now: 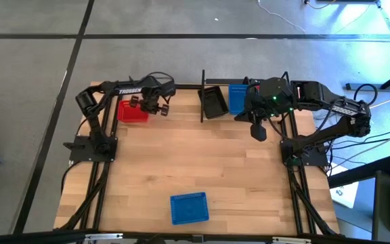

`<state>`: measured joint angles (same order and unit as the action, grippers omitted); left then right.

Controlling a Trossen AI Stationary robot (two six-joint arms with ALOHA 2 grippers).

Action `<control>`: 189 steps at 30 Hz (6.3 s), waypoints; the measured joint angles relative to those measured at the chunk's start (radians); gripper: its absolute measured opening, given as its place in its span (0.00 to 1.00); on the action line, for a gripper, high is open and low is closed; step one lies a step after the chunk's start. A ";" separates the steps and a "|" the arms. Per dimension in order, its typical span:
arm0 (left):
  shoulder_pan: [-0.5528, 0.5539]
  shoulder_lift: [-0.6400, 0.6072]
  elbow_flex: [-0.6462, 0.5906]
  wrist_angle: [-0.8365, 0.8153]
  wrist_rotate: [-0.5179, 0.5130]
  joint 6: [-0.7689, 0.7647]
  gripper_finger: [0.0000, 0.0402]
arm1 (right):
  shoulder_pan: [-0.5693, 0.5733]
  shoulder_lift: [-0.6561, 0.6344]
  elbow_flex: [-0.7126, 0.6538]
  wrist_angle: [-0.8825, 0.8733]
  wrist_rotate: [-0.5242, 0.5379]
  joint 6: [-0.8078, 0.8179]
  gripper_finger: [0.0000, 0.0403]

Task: Stack baskets on shelf by color
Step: Stack the red bin on top of the other stacked red bin on the shelf

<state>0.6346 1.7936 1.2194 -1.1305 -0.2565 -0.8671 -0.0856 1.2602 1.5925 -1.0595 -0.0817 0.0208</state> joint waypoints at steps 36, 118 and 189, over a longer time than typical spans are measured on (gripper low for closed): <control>-0.598 -0.118 0.104 0.066 0.230 0.837 0.00 | 0.000 -0.047 0.000 0.011 0.012 0.000 0.00; -0.873 -0.412 0.534 -0.209 -0.242 0.241 0.16 | 0.097 0.523 0.000 0.227 -0.174 -0.797 0.23; -0.873 -0.413 0.534 -0.228 -0.249 0.305 0.16 | 0.211 0.534 0.000 -0.177 -0.002 0.092 0.00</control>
<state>-0.2386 1.3805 1.7535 -1.3582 -0.5057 -0.5624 0.1258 1.7946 1.5925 -1.2370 -0.0835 0.1131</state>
